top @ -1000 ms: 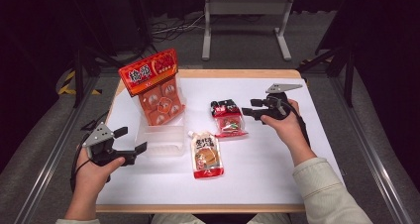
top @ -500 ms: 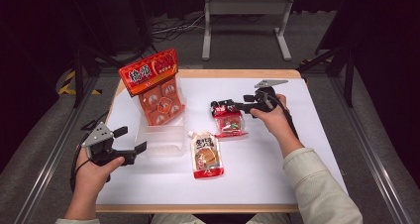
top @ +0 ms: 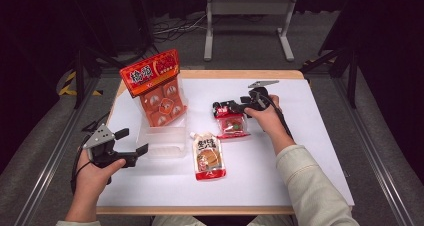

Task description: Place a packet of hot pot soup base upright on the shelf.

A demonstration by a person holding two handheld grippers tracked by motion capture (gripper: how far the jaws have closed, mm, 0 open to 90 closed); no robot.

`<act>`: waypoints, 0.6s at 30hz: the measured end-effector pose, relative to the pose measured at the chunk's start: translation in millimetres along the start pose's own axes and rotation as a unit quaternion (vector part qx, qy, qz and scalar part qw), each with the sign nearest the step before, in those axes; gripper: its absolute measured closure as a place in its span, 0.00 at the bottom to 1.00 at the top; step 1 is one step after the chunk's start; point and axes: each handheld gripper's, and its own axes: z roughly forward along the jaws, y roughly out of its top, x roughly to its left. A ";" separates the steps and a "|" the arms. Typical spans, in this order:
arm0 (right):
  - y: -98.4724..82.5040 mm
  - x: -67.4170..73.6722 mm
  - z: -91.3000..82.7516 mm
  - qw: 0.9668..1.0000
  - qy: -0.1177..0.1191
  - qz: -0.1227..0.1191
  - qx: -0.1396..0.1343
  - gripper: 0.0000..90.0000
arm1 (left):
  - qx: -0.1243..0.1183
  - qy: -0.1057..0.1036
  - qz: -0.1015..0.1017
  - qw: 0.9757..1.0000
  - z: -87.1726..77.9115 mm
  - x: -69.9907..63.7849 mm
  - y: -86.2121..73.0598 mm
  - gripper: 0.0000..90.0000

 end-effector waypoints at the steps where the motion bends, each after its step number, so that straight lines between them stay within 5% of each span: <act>1: 0.0 0.0 0.0 1.000 0.000 0.000 0.000 0.41 | 0.000 0.001 0.000 1.000 -0.1 0.2 -0.2 0.10; 18: -11.5 -6.9 22.2 0.999 -0.012 0.020 0.031 0.43 | 0.002 0.000 0.000 1.000 0.3 0.4 -1.4 0.10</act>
